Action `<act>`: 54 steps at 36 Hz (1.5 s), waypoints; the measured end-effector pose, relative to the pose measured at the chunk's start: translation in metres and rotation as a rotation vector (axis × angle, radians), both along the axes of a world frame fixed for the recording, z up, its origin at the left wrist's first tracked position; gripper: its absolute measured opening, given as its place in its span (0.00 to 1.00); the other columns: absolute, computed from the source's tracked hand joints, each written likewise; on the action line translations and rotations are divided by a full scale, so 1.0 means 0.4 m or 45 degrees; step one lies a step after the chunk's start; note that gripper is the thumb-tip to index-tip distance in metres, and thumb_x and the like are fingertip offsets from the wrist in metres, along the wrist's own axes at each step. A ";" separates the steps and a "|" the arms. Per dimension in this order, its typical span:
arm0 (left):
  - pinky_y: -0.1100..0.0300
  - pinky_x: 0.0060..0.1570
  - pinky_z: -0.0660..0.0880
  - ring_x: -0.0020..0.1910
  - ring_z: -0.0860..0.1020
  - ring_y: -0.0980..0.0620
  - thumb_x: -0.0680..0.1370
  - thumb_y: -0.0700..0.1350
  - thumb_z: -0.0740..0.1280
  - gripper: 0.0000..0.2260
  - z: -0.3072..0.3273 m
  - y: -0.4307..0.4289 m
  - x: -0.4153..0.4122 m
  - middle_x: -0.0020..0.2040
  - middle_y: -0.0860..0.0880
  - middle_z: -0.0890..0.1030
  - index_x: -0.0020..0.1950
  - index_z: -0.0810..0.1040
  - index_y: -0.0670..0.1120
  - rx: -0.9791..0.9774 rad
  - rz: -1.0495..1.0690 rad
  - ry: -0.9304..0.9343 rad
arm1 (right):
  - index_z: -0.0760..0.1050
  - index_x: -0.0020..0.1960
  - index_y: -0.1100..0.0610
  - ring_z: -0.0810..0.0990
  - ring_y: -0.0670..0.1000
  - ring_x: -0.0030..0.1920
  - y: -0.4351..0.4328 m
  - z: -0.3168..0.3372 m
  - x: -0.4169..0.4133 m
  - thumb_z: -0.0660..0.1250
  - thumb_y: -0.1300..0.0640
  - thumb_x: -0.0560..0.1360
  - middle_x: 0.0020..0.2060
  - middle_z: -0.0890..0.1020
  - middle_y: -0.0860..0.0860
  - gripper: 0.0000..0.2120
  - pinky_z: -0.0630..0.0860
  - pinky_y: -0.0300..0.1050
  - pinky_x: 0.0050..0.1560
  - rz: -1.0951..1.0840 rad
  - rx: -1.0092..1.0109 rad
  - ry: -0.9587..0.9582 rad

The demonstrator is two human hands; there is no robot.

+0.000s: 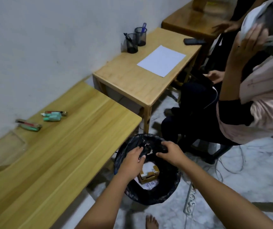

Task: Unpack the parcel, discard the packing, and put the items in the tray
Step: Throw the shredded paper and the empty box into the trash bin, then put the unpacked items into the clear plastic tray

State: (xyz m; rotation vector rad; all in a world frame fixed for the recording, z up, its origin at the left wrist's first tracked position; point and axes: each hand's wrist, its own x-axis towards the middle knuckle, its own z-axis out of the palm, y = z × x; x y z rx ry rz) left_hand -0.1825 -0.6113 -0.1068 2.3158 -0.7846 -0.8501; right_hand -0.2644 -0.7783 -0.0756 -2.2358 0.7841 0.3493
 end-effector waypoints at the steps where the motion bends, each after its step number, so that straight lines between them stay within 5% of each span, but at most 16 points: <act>1: 0.57 0.72 0.56 0.74 0.57 0.53 0.81 0.51 0.55 0.22 0.020 0.007 0.014 0.76 0.51 0.60 0.75 0.59 0.49 -0.023 -0.020 -0.052 | 0.66 0.69 0.61 0.70 0.55 0.67 0.010 0.021 0.025 0.70 0.51 0.72 0.68 0.70 0.57 0.30 0.67 0.45 0.65 0.010 -0.011 -0.024; 8: 0.58 0.71 0.58 0.72 0.61 0.53 0.81 0.51 0.55 0.20 0.109 0.180 0.194 0.73 0.50 0.64 0.73 0.64 0.49 -0.101 0.034 -0.317 | 0.70 0.65 0.61 0.74 0.56 0.62 0.145 0.123 0.238 0.70 0.51 0.72 0.64 0.75 0.57 0.25 0.71 0.38 0.51 0.085 -0.065 -0.213; 11: 0.57 0.70 0.60 0.72 0.62 0.53 0.81 0.52 0.55 0.20 0.120 0.283 0.277 0.73 0.50 0.65 0.72 0.64 0.49 -0.076 0.130 -0.349 | 0.69 0.66 0.59 0.74 0.54 0.63 0.214 0.143 0.309 0.68 0.51 0.74 0.63 0.75 0.55 0.24 0.71 0.46 0.61 0.059 0.001 -0.264; 17: 0.54 0.68 0.65 0.70 0.66 0.53 0.80 0.54 0.56 0.19 0.129 0.586 0.460 0.71 0.52 0.68 0.70 0.67 0.52 0.024 0.496 -0.413 | 0.70 0.65 0.56 0.74 0.51 0.61 0.405 0.150 0.487 0.66 0.54 0.75 0.60 0.77 0.52 0.19 0.70 0.42 0.58 0.149 0.098 -0.300; 27: 0.49 0.67 0.66 0.68 0.68 0.43 0.80 0.46 0.59 0.20 0.100 0.950 0.606 0.71 0.42 0.67 0.70 0.66 0.40 0.037 1.287 -0.391 | 0.71 0.64 0.57 0.74 0.52 0.62 0.635 0.096 0.765 0.66 0.59 0.74 0.62 0.76 0.53 0.18 0.70 0.45 0.63 0.419 0.074 -0.274; 35: 0.52 0.64 0.67 0.68 0.68 0.43 0.81 0.46 0.57 0.22 0.048 0.993 0.615 0.73 0.43 0.63 0.74 0.61 0.43 -0.213 1.486 -0.244 | 0.67 0.68 0.56 0.68 0.57 0.66 0.688 0.019 0.956 0.66 0.67 0.71 0.67 0.68 0.57 0.26 0.66 0.50 0.68 0.578 -0.127 -0.305; 39: 0.58 0.67 0.62 0.73 0.61 0.48 0.81 0.42 0.58 0.23 0.033 0.967 0.646 0.76 0.47 0.57 0.75 0.58 0.42 -0.318 1.607 -0.212 | 0.64 0.70 0.54 0.66 0.58 0.68 0.691 -0.018 1.011 0.65 0.62 0.73 0.70 0.65 0.57 0.26 0.68 0.53 0.67 0.613 -0.208 -0.251; 45: 0.54 0.73 0.58 0.75 0.56 0.49 0.80 0.41 0.59 0.25 -0.041 0.951 0.689 0.77 0.48 0.56 0.76 0.54 0.47 -0.545 1.719 -0.174 | 0.64 0.71 0.51 0.69 0.59 0.63 0.713 -0.043 1.070 0.63 0.58 0.76 0.65 0.69 0.58 0.24 0.73 0.55 0.62 0.679 -0.210 -0.256; 51: 0.77 0.65 0.59 0.74 0.57 0.53 0.80 0.35 0.57 0.23 -0.077 0.937 0.695 0.73 0.51 0.59 0.75 0.56 0.41 -0.714 1.771 -0.211 | 0.65 0.70 0.52 0.69 0.57 0.64 0.769 -0.053 1.112 0.65 0.58 0.75 0.66 0.68 0.57 0.24 0.73 0.56 0.63 0.576 -0.105 -0.306; 54: 0.78 0.64 0.57 0.73 0.59 0.54 0.80 0.35 0.57 0.23 -0.093 0.936 0.700 0.72 0.52 0.60 0.74 0.57 0.40 -0.660 1.734 -0.289 | 0.64 0.71 0.54 0.68 0.56 0.66 0.802 -0.057 1.127 0.64 0.58 0.76 0.67 0.66 0.56 0.25 0.71 0.53 0.66 0.546 -0.053 -0.280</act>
